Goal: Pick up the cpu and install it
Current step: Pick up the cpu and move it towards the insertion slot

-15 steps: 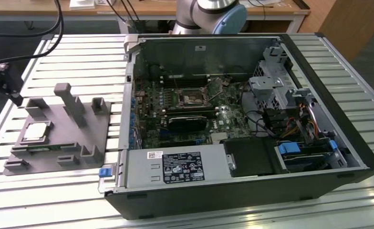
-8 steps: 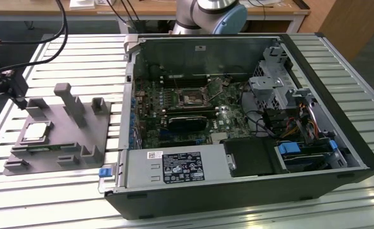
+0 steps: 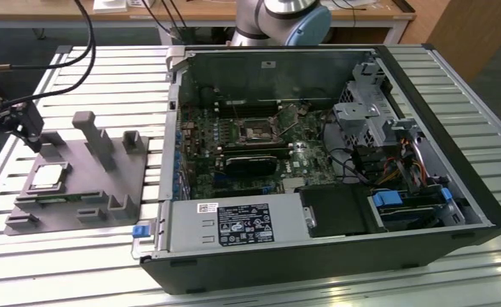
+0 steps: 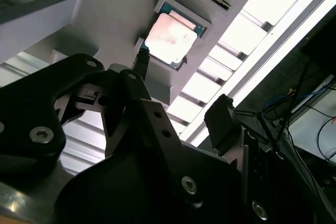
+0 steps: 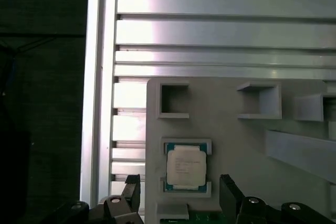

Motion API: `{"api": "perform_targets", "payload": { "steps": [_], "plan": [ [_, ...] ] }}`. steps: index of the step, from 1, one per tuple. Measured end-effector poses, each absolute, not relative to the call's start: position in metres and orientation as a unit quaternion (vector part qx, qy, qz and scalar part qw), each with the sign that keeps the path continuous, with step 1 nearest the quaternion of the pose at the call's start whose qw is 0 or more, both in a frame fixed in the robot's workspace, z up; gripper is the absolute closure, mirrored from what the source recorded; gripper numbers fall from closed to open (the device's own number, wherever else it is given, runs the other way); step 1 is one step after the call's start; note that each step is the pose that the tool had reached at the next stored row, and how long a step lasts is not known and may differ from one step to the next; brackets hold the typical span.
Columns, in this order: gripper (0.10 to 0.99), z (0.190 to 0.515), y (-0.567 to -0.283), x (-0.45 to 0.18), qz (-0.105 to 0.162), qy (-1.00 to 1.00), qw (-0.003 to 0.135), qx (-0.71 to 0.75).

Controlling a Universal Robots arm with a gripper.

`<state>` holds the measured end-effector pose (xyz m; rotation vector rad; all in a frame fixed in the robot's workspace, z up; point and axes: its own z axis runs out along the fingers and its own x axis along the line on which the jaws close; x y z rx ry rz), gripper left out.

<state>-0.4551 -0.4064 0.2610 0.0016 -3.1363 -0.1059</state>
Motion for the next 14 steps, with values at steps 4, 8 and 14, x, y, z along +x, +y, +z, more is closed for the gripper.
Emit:
{"api": "perform_targets", "payload": {
  "steps": [4, 8, 14],
  "plan": [
    [0.384, 0.254, -0.406, -0.455, -0.033, -0.999, 0.002, 0.001],
    [0.384, 0.246, -0.406, -0.455, -0.033, -0.999, 0.002, 0.001],
    [0.384, 0.236, -0.406, -0.453, -0.033, -0.999, 0.002, 0.001]
  ]
}}
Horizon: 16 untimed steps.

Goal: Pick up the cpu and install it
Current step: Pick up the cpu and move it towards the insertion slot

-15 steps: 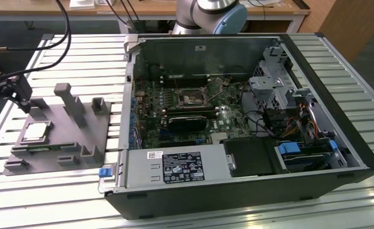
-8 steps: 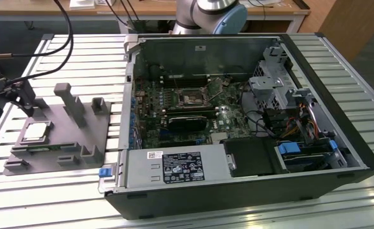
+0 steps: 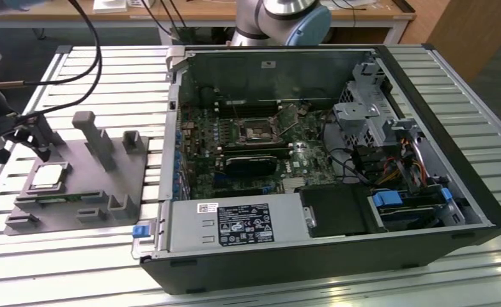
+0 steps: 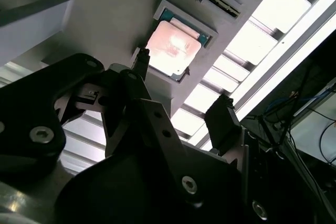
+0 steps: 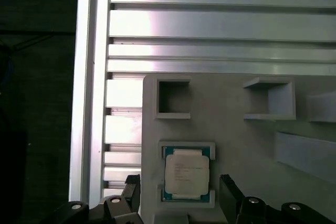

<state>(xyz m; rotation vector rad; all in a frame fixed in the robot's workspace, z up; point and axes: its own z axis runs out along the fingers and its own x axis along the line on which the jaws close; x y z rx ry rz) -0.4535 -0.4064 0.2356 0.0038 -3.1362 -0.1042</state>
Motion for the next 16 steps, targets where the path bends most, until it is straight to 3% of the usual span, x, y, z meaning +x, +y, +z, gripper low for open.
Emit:
{"api": "perform_targets", "payload": {
  "steps": [16],
  "plan": [
    [0.384, 0.209, -0.406, -0.453, -0.025, -1.0, -0.003, 0.001]
  ]
}}
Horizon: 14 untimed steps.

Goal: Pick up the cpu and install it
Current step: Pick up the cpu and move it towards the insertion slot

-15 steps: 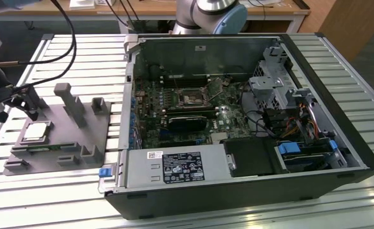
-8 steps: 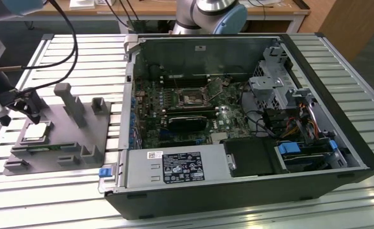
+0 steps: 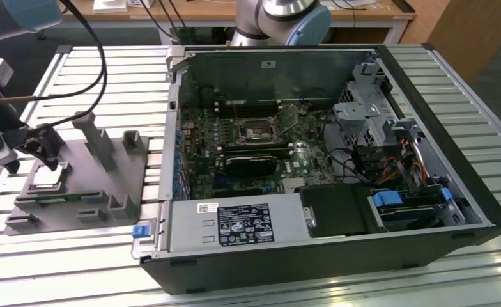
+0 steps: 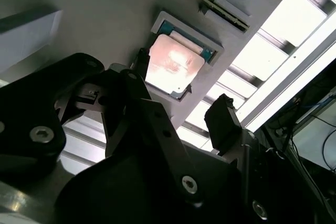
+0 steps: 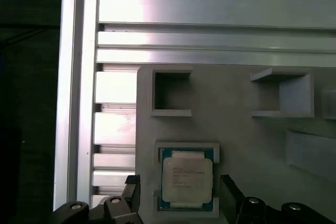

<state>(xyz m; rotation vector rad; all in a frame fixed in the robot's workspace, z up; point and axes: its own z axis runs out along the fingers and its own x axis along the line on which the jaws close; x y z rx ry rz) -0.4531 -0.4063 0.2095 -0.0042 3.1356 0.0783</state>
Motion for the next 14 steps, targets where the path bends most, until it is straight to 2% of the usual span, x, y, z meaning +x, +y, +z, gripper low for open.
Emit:
{"api": "perform_targets", "payload": {
  "steps": [14],
  "plan": [
    [0.384, 0.192, -0.406, -0.45, 0.025, 1.0, 0.005, -0.002]
  ]
}}
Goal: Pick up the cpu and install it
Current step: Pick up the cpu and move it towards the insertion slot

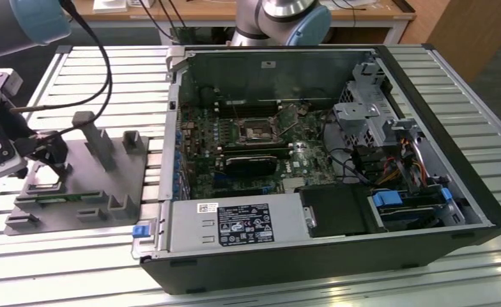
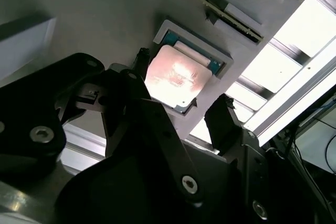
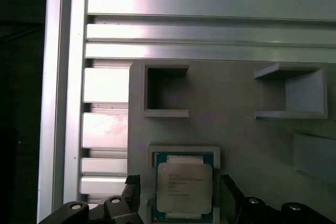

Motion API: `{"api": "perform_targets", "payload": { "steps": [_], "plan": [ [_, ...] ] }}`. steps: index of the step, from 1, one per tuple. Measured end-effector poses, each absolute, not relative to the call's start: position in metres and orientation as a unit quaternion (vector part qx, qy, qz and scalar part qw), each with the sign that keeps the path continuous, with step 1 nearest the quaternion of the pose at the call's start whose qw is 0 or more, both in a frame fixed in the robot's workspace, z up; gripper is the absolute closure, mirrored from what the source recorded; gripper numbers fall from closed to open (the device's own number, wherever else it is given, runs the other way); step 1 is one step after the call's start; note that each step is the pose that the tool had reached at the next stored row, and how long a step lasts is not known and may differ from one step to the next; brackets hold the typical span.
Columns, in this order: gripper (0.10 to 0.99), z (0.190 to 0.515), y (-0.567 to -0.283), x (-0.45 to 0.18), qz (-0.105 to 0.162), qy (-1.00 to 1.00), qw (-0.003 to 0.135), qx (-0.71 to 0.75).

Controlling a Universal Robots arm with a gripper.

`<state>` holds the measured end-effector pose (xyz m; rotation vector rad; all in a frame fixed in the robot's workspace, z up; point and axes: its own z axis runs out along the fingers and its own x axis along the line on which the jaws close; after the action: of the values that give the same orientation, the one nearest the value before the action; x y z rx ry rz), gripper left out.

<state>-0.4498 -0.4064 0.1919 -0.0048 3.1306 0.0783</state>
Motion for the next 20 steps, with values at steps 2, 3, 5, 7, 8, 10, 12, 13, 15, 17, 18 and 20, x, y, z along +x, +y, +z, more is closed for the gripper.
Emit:
{"api": "perform_targets", "payload": {
  "steps": [2, 3, 5, 7, 8, 10, 12, 13, 15, 17, 18, 20],
  "plan": [
    [0.384, 0.1902, -0.4064, -0.4498, 0.025, 1.0, 0.007, -0.002],
    [0.384, 0.1895, -0.4064, -0.4498, 0.025, 1.0, 0.007, -0.002],
    [0.384, 0.1879, -0.4064, -0.4497, 0.025, 1.0, 0.008, -0.002],
    [0.384, 0.1866, -0.4064, -0.4498, 0.025, 1.0, 0.008, -0.002],
    [0.396, 0.1861, -0.4063, -0.4496, 0.025, 1.0, 0.008, -0.002],
    [0.396, 0.1854, -0.4063, -0.4491, 0.025, 1.0, 0.008, -0.002],
    [0.467, 0.1848, -0.4063, -0.4484, 0.025, 1.0, 0.008, -0.002],
    [0.467, 0.1846, -0.4063, -0.4481, 0.025, 1.0, 0.008, -0.002],
    [0.467, 0.1845, -0.4064, -0.4479, 0.025, 1.0, 0.008, -0.002],
    [0.467, 0.1845, -0.4064, -0.4478, 0.025, 1.0, 0.008, -0.002],
    [0.467, 0.1846, -0.4064, -0.4478, 0.025, 1.0, 0.008, -0.002],
    [0.467, 0.1852, -0.4064, -0.4478, 0.025, 1.0, 0.008, -0.002]
  ]
}}
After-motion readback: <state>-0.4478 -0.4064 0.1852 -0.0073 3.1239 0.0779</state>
